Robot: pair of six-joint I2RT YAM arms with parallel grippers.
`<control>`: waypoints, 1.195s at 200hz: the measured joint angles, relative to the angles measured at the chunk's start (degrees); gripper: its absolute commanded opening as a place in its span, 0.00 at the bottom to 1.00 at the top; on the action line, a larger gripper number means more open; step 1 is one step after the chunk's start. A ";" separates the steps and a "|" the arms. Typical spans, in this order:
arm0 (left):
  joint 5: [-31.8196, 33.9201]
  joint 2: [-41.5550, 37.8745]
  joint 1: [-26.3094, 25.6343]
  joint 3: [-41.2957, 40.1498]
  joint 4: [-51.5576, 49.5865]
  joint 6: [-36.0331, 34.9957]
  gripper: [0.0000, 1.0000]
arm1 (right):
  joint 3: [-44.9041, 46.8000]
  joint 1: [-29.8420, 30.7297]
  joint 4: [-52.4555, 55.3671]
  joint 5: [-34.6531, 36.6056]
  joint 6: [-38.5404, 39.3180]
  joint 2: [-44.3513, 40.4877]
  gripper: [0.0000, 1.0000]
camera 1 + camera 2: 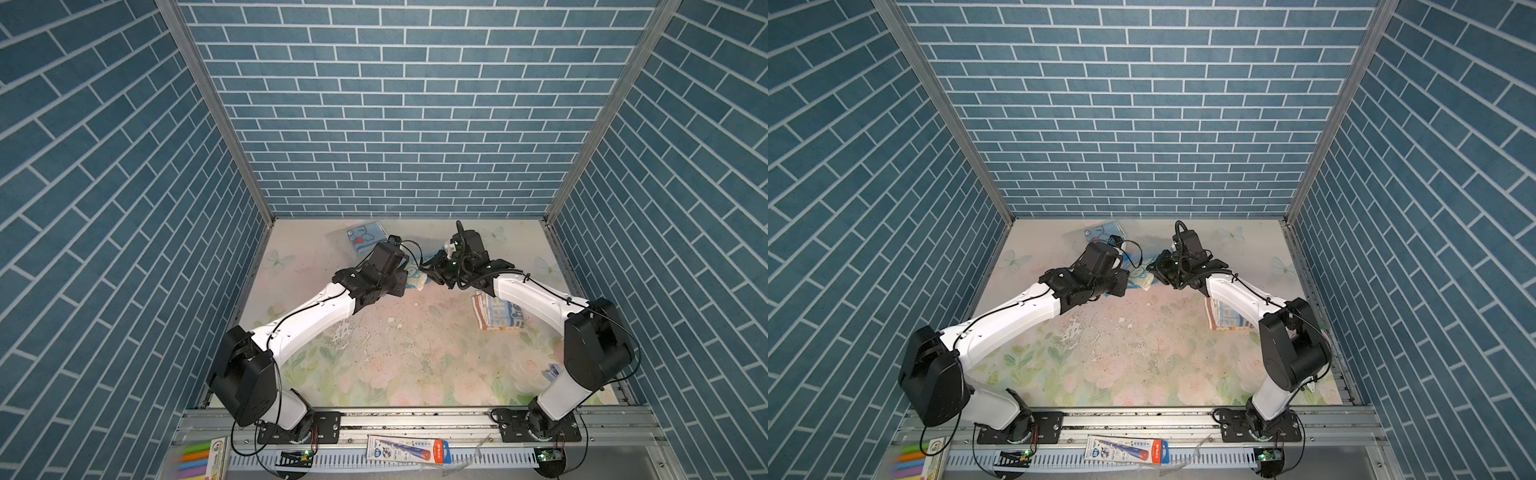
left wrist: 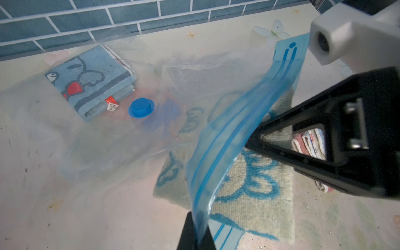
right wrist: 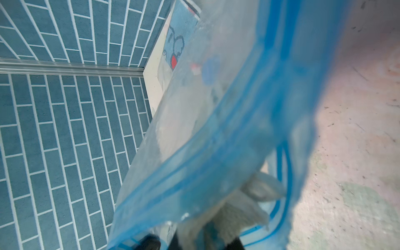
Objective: Place the folded towel into the vacuum bag
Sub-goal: Place the towel in the vacuum bag, then adjust the vacuum bag at the center of the board.
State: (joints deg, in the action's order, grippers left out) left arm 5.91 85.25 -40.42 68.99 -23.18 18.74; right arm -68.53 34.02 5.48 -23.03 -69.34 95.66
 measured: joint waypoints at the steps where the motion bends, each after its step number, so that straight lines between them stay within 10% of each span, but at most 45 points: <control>1: -0.02 0.00 0.00 0.00 0.00 0.00 0.00 | 0.00 0.00 -0.02 0.00 -0.04 0.02 0.31; 143: 0.50 -0.11 0.00 0.00 0.35 -0.72 0.00 | 3.87 -8.39 9.90 3.54 7.02 -15.02 0.73; 239: 0.59 -2.73 0.00 0.20 0.17 -4.55 0.00 | 3.21 -10.32 9.90 4.81 8.17 -8.17 0.62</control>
State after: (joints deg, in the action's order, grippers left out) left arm 6.50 82.52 -40.42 69.19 -23.00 14.20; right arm -65.32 23.70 15.38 -18.22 -61.17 87.48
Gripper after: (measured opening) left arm 0.051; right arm 0.655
